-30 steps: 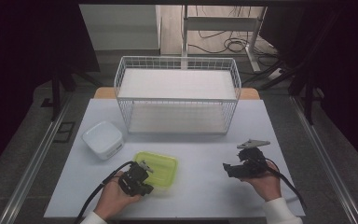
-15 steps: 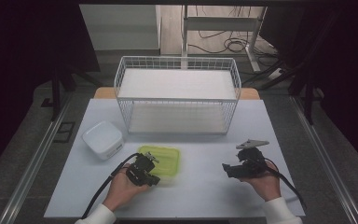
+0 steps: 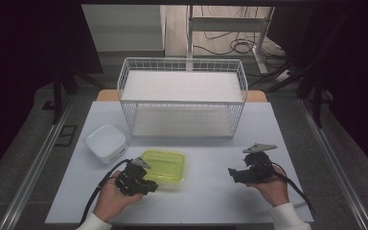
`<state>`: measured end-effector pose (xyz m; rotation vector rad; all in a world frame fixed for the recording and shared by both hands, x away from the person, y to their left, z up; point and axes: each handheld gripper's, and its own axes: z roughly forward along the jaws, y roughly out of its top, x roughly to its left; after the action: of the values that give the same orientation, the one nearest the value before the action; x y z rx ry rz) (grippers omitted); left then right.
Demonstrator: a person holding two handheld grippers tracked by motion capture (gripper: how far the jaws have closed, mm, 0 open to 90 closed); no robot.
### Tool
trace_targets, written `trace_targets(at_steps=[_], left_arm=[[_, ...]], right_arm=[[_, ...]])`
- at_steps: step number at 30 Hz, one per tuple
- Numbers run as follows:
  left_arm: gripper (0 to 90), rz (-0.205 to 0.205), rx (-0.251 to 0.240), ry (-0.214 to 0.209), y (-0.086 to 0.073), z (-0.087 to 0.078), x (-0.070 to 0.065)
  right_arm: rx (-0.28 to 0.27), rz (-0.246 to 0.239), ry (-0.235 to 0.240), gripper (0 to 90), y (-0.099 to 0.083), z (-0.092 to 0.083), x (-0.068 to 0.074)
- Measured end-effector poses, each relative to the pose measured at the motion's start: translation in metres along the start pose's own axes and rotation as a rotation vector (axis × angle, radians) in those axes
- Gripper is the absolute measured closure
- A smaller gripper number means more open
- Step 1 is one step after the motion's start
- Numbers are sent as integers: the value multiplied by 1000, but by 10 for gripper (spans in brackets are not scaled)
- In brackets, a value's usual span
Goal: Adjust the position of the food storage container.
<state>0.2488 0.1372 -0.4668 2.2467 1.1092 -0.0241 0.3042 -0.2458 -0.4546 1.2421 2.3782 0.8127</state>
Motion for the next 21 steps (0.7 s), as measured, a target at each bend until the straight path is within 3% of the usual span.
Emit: trace_targets(at_steps=[2,4,5,8,10,11,14,16,20,21], left_arm=[[699,-30,-43,22,0,-11,4],[539,-44,-65,39,1,-18,8],[539,-56,-76,49,1,-21,11],[404,-93,-99,72,-1,-28,22],[336,-136,-125,89,-3,-34,34],[323,-136,-125,89,-3,-34,34],[279,-179,-163,100,-4,-41,47],[273,-184,-170,101,-4,-42,49],[249,-195,-168,99,-5,-40,55],[249,-195,-165,99,-5,-39,56]], right_arm=[[-19,6,21,137,0,-2,1],[-57,26,64,132,2,-9,2],[-57,26,64,132,2,-9,2],[-90,-33,42,119,6,-19,9],[-129,-20,84,116,8,-31,12],[-129,-20,84,116,8,-31,12],[-156,33,159,106,8,-41,18],[-158,35,164,106,9,-42,22],[-159,-10,162,110,16,-40,46],[-159,-10,162,110,16,-40,46]])
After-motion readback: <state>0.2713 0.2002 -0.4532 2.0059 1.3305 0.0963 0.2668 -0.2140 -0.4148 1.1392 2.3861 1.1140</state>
